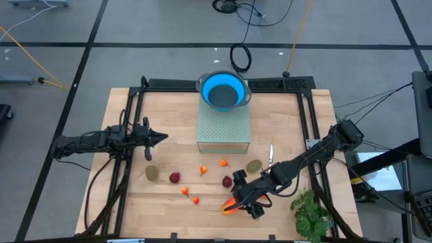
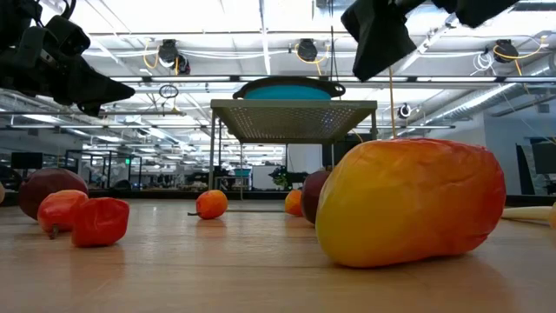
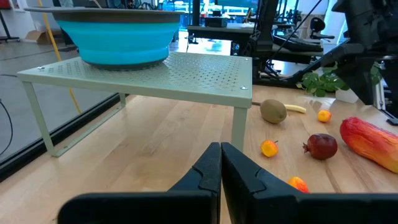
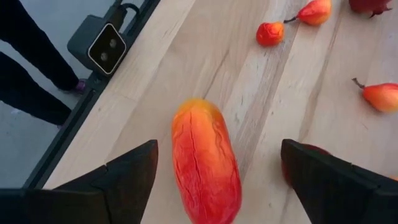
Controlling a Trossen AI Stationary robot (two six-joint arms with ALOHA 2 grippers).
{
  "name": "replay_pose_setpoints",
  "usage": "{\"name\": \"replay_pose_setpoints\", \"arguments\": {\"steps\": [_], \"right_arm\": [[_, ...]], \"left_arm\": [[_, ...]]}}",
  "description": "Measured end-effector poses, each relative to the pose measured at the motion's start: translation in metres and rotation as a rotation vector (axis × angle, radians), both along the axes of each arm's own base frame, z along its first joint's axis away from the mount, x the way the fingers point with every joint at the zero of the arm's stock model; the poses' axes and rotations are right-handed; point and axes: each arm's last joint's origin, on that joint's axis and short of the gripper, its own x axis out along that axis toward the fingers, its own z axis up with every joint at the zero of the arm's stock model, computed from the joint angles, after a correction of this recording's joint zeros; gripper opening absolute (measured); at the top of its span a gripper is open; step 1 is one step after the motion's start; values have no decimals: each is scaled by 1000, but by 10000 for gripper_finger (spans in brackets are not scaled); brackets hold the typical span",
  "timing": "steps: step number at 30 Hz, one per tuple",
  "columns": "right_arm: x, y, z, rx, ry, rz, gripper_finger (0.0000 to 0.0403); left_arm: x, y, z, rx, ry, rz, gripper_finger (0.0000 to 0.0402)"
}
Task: Pick & Place Fruit
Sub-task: Put the mango into the blue strainer bowl on the shelf
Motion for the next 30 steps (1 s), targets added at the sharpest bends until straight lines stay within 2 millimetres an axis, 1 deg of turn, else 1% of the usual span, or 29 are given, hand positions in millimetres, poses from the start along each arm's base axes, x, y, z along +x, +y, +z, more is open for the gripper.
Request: {"name": "replay_pose_setpoints", "arguments": {"steps": [3,8,11,18,25,27,30], "right_arm": [[4,4,-14,12,50,19,336],[9,4,-32,-79,59,22,336],[11,4,-36,-93,52,14,336],[13,9,-44,-48,76,75,336],[14,7,-44,-51,75,68,336],[16,6,-49,-46,73,66,336],[17,7,-62,-67,110,69,336]], "left_arm": [[0,0,0,0,0,0,10],[0,0,0,1,0,0,10],[0,0,0,1,0,0,10],[0,0,0,2,0,0,10],[0,0,0,12,2,-1,10],[0,0,0,32,6,-3,10],[0,0,0,50,9,-4,10]]}}
